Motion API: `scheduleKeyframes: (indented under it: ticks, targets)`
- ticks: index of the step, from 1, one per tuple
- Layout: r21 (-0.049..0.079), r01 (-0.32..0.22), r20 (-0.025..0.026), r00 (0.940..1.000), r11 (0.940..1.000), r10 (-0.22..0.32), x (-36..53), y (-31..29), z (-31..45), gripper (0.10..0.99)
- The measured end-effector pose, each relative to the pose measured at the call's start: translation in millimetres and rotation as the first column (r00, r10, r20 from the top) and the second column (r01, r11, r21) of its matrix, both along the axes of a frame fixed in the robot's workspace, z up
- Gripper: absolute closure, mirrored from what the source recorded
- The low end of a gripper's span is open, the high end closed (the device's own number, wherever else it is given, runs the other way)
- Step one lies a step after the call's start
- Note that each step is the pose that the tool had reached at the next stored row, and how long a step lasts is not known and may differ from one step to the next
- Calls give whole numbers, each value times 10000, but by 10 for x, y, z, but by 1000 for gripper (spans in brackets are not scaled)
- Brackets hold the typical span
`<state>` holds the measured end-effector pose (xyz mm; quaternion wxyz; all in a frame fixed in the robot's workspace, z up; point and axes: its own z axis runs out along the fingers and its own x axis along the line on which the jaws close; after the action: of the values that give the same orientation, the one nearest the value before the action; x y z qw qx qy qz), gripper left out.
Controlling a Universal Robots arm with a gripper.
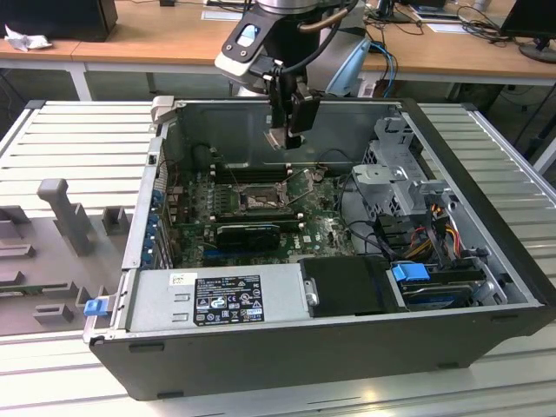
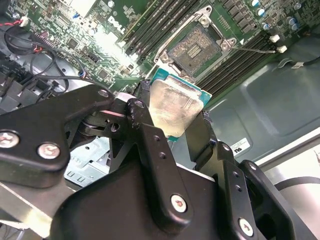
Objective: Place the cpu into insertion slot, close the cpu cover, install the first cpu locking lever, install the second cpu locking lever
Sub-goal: 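Place the cpu into insertion slot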
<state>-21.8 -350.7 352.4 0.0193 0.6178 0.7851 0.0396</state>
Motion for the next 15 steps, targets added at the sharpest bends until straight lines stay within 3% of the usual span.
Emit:
scheduleKeyframes:
  ticks: [12,15]
  targets:
    - [-2,696,2,9976,9976,-696,0,1,-5,557]
    - [-40,1084,2,9941,9941,-1084,0,0,-15,557]
